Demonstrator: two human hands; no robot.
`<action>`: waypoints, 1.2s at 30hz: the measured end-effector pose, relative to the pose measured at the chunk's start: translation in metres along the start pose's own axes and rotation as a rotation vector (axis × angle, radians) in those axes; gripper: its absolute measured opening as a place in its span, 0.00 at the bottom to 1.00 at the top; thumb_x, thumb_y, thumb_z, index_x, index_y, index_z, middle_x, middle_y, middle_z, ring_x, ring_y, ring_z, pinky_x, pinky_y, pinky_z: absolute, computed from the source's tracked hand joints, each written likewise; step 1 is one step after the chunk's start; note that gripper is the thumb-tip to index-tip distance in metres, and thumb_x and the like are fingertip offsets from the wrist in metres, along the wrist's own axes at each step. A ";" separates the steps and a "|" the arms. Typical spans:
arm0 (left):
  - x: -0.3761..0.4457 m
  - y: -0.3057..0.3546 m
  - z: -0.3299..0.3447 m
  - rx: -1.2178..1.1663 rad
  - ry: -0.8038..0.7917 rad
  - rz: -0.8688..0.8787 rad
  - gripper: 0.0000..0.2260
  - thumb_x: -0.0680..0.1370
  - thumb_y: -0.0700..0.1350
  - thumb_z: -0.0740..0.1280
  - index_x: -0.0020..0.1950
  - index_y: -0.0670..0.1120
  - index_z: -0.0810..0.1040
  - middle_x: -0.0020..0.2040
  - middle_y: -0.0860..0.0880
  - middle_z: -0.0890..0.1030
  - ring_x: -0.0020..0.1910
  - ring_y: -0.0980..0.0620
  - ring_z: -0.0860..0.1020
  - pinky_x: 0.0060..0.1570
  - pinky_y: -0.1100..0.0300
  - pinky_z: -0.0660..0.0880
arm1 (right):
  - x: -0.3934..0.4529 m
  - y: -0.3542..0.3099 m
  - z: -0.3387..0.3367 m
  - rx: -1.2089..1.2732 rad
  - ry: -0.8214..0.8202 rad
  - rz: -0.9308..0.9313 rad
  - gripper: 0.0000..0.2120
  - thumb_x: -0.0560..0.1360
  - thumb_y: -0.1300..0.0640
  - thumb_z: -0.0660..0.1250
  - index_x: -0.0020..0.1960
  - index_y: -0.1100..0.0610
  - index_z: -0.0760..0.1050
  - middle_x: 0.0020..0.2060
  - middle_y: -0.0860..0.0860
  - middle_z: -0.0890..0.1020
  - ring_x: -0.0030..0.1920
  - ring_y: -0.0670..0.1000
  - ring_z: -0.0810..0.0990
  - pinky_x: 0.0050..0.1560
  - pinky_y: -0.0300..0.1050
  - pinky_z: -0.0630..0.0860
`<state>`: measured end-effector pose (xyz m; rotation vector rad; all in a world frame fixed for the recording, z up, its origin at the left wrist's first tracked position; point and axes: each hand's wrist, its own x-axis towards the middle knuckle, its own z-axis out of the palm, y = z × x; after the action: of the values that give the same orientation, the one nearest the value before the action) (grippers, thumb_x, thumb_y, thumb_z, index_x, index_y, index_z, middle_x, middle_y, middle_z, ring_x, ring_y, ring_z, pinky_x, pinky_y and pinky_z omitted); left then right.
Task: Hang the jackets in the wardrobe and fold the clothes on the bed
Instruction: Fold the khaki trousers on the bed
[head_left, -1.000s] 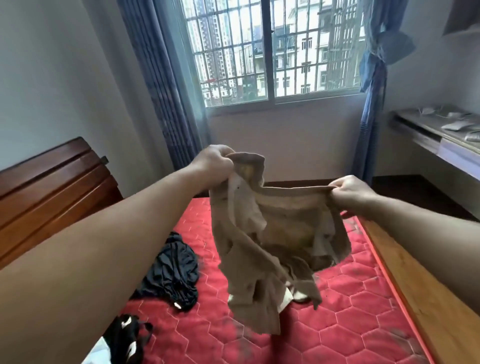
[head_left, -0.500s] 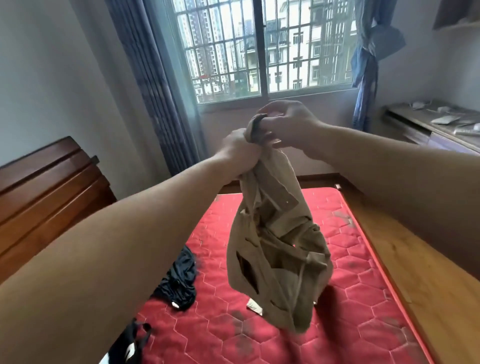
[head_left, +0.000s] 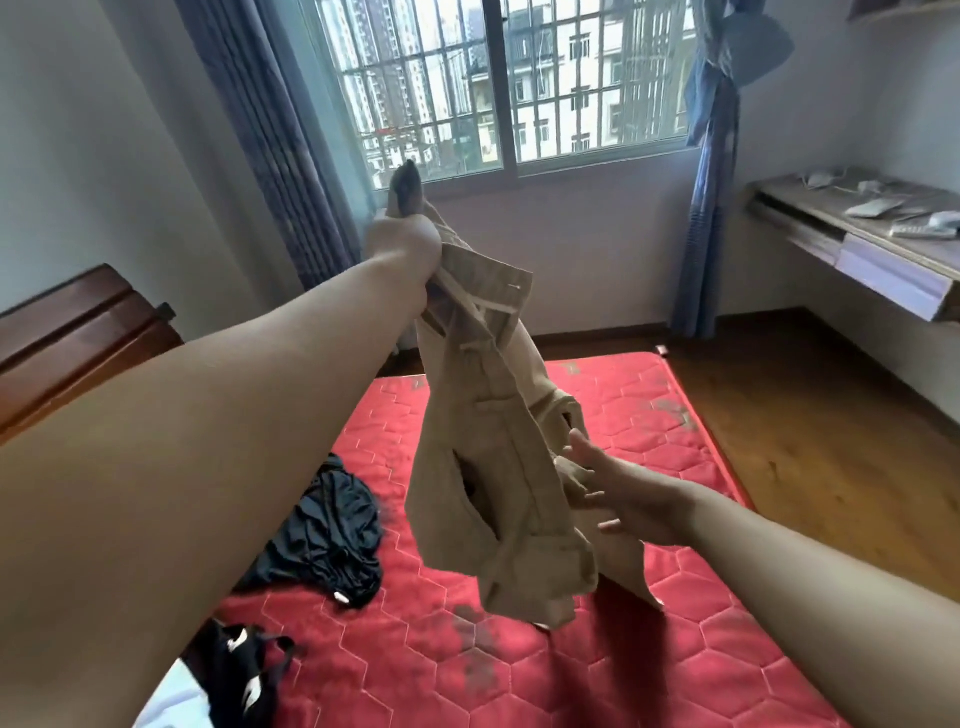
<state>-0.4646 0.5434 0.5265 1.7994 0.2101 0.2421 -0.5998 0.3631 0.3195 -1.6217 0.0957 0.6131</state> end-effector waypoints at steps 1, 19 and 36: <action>0.002 -0.002 -0.003 -0.012 0.027 -0.016 0.16 0.81 0.46 0.56 0.68 0.50 0.69 0.42 0.48 0.77 0.38 0.49 0.79 0.44 0.50 0.82 | 0.001 -0.007 0.007 -0.012 -0.003 -0.014 0.47 0.56 0.20 0.64 0.67 0.44 0.70 0.61 0.43 0.78 0.59 0.46 0.77 0.66 0.58 0.63; 0.039 -0.032 -0.040 -0.065 0.036 -0.027 0.19 0.77 0.41 0.57 0.67 0.52 0.69 0.52 0.48 0.77 0.51 0.43 0.78 0.52 0.44 0.78 | 0.074 -0.033 0.045 -0.306 0.587 -0.077 0.06 0.71 0.55 0.68 0.40 0.57 0.80 0.29 0.46 0.79 0.36 0.51 0.78 0.37 0.44 0.74; 0.151 0.060 -0.013 -0.400 -0.141 0.242 0.23 0.76 0.32 0.56 0.58 0.59 0.71 0.58 0.45 0.79 0.55 0.45 0.79 0.56 0.49 0.78 | 0.085 -0.380 -0.089 -0.438 1.256 -0.597 0.16 0.74 0.64 0.62 0.60 0.60 0.78 0.57 0.57 0.81 0.57 0.56 0.79 0.57 0.43 0.74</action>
<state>-0.3217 0.5823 0.5962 1.4333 -0.1505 0.3040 -0.3432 0.3648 0.6252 -2.1030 0.3914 -0.9555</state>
